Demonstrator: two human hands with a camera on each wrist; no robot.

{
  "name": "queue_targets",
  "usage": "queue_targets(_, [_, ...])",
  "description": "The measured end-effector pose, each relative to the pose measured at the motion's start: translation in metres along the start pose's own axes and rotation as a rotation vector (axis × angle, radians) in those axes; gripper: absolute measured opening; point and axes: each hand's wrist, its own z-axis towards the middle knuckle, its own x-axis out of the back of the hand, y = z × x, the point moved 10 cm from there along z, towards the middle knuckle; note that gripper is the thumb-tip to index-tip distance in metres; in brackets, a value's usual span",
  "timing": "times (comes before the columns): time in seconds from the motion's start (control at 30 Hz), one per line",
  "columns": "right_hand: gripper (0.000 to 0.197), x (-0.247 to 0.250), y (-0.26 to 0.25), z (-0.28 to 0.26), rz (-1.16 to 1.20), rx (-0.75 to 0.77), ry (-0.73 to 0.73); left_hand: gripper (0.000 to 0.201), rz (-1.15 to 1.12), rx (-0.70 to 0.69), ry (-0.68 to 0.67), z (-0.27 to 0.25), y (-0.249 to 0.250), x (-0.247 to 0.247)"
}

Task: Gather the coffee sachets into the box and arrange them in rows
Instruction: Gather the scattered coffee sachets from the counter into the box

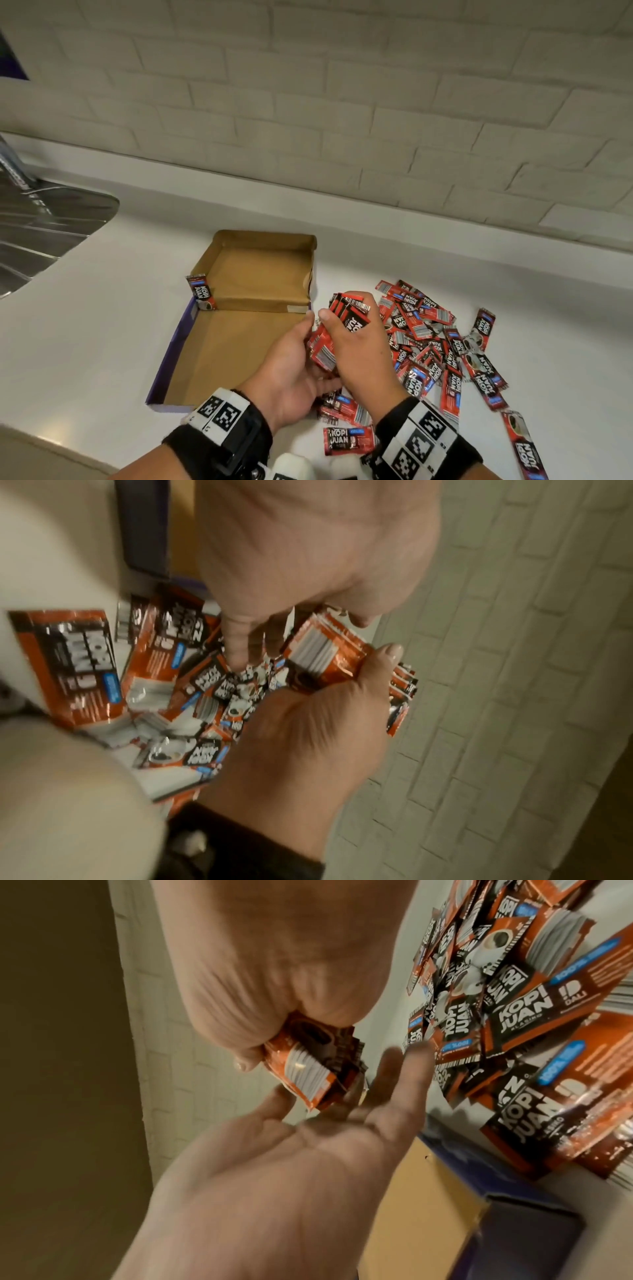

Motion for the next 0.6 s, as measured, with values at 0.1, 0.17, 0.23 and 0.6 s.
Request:
queue_targets(0.1, [0.026, -0.001, 0.005, 0.004, 0.028, -0.041, -0.020, 0.032, 0.121, -0.073, -0.035, -0.003, 0.014, 0.012])
queue_targets(0.17, [0.024, -0.005, 0.004, 0.007, -0.007, -0.028, -0.058, 0.051, 0.224, -0.121, -0.086, -0.007, 0.024, 0.011])
queue_targets(0.23, [0.024, -0.011, -0.001, 0.010, -0.041, -0.013, -0.091, 0.054, 0.378, -0.158, -0.132, -0.011, 0.032, 0.001])
queue_targets(0.6, [0.029, -0.028, 0.009, 0.018, -0.150, -0.045, -0.305, 0.034, 0.926, -0.300, -0.021, -0.005, 0.064, -0.002])
